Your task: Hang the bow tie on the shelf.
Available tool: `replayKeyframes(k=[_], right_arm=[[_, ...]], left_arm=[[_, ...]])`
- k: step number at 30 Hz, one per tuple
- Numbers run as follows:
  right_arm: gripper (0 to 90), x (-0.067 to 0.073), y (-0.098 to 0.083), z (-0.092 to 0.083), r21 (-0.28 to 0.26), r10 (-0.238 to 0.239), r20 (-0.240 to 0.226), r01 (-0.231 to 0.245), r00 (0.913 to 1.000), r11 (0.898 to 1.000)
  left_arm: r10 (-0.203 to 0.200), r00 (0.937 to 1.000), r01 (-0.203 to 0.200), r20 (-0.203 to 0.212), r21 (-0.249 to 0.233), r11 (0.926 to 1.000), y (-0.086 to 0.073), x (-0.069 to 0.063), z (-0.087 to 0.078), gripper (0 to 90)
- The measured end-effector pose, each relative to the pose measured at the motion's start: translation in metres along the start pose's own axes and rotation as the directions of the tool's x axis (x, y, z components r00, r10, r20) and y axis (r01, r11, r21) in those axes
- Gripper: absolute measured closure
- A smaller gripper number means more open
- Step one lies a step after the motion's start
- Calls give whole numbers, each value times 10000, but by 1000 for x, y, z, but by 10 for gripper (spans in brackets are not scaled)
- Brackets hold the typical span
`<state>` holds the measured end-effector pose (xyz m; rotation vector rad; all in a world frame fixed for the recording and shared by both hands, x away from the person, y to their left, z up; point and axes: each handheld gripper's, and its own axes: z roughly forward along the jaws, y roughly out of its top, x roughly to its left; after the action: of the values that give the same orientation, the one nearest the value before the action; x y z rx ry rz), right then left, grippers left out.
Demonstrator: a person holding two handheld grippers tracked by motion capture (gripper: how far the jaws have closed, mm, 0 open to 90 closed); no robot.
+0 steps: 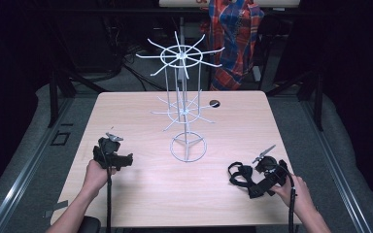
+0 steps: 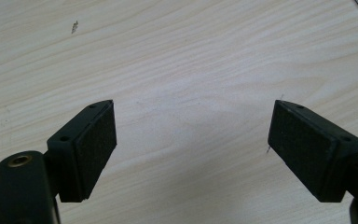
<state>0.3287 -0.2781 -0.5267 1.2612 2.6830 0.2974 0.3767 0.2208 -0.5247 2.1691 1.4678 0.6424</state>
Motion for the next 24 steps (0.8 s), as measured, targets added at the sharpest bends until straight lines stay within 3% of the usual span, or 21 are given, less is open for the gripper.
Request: replayKeyframes(k=[1, 6, 8, 9, 10, 12, 14, 21, 23, 24], right_arm=[[0, 1, 1, 3, -170, 124, -278, -128, 9995, 9998], [18, 5, 4, 5, -177, 141, -424, -149, 9990, 9997], [37, 8, 4, 7, -465, 345, -565, -371, 9978, 9982], [66, 6, 6, 4, -114, -138, -438, 133, 9989, 9998], [150, 11, 7, 6, -505, 42, -404, -63, 9992, 9987], [159, 12, 8, 6, -467, 12, -389, -31, 9992, 9989], [265, 14, 10, 7, -428, 10, -292, -22, 9996, 9991], [401, 16, 9, 13, -468, 291, -481, -314, 9984, 9984], [445, 16, 10, 13, -307, 203, -396, -215, 9990, 9993], [513, 17, 10, 14, -308, 184, -228, -191, 9996, 9993]], left_arm=[[3, 10000, -3, -2, 0, 10000, 0, 0, 0, 155], [-1, 10000, 1, 2, 28, 10000, 0, 0, 0, 155], [13, 10000, -13, -1, 28, 10000, 0, 0, 0, 155], [12, 10000, -12, -1, 29, 10000, 0, 0, 0, 155], [13, 10000, -13, -1, 30, 10000, 0, 0, 0, 155], [13, 10000, -13, 6, 25, 10000, 0, 0, 0, 155], [-2, 10000, 2, -3, 5, 10000, 0, 0, 0, 155], [-11, 10000, 11, 7, 4, 10000, 0, 0, 0, 155], [2, 10000, -2, -7, 5, 10000, 0, 0, 0, 155], [-2, 10000, 2, -8, 7, 10000, 0, 0, 0, 155]])
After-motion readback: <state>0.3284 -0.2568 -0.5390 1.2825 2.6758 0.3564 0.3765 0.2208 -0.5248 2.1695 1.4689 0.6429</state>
